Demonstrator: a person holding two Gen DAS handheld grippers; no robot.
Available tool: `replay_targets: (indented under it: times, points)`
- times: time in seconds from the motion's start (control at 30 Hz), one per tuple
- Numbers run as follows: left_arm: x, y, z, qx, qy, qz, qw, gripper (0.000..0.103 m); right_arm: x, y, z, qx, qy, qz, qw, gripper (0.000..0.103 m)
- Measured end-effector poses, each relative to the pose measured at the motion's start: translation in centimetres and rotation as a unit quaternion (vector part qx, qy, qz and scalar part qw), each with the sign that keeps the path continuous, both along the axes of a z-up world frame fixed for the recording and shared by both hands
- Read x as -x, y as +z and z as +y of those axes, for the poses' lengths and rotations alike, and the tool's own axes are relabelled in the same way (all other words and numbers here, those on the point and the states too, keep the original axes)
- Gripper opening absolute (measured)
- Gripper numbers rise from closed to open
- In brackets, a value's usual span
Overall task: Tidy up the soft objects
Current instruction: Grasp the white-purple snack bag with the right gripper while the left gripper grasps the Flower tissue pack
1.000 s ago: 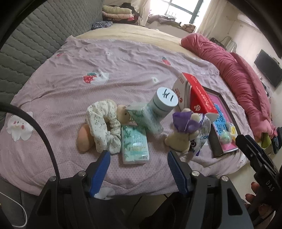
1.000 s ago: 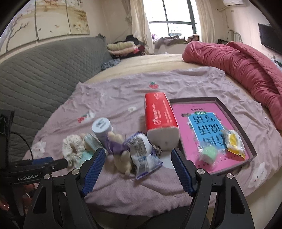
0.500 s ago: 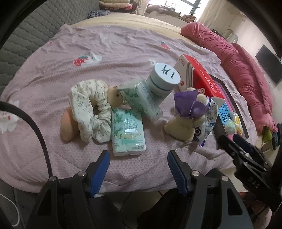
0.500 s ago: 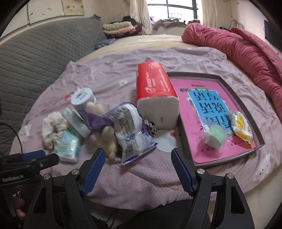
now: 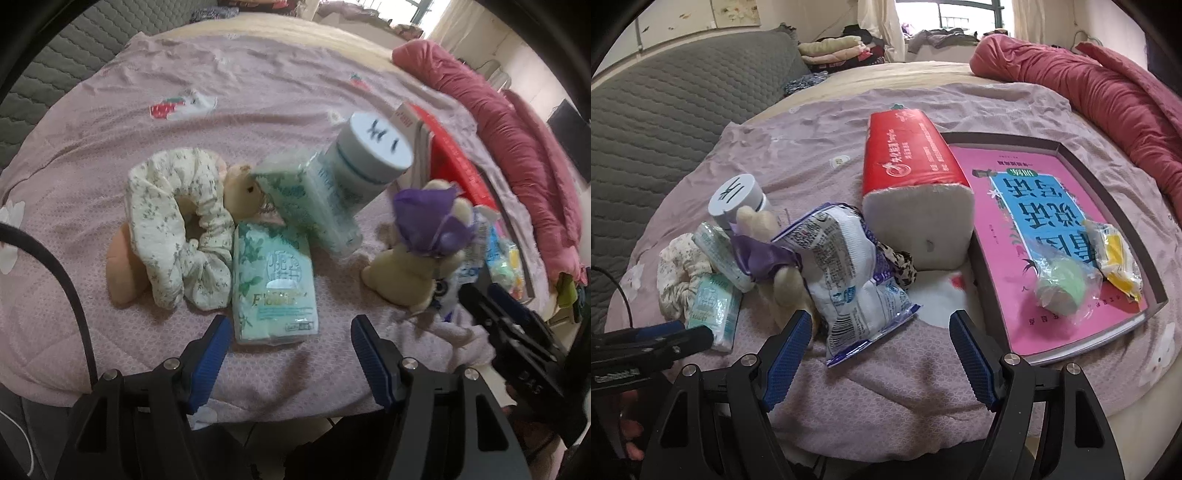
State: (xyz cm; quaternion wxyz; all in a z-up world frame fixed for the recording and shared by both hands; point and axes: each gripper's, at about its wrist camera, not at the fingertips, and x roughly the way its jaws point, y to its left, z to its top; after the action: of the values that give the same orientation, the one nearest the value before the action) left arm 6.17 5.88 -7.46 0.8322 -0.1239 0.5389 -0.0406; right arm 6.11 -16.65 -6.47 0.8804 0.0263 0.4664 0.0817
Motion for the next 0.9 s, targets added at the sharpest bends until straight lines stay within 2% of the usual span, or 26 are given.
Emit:
replay_targets:
  times: [0.2, 0.47, 0.53, 0.7, 0.73, 0.77, 0.87, 0.9]
  points:
    - [-1.2, -1.6, -0.7, -0.029, 0.005, 0.022, 0.9993, 0.067, -0.6, -0.6, -0.5, -0.011, -0.005, 0.01, 1.0, 0.078]
    - [-1.9, -2.4, -1.8, -0.072, 0.011, 0.033, 0.9968, 0.058, -1.7, -1.5, 0.1, -0.009, 0.008, 0.015, 1.0, 0.078]
    - [-2.0, -2.3, -1.8, -0.077, 0.011, 0.035, 0.9964, 0.054, -2.0, -1.7, 0.6, -0.001, 0.014, 0.014, 1.0, 0.078]
    - [-2.2, -2.3, -1.6, -0.082, 0.016, 0.038, 0.9958, 0.053, -2.2, -1.9, 1.6, 0.01, 0.03, 0.001, 1.0, 0.078]
    - [-2.1, -2.3, -1.6, -0.081, 0.017, 0.038, 0.9959, 0.052, -2.2, -1.9, 1.6, 0.008, 0.032, 0.0, 0.999, 0.075]
    - [-2.2, -2.2, -1.5, -0.079, 0.017, 0.038, 0.996, 0.052, -2.2, -2.0, 1.6, 0.002, 0.033, 0.0, 0.999, 0.066]
    - [-2.2, -2.2, -1.5, -0.074, 0.017, 0.036, 0.9965, 0.051, -2.5, -2.4, 1.1, -0.017, 0.035, 0.012, 0.999, 0.057]
    - [-2.1, -2.2, -1.4, -0.071, 0.016, 0.035, 0.9967, 0.051, -2.5, -2.5, 0.9, -0.024, 0.034, 0.014, 0.999, 0.05]
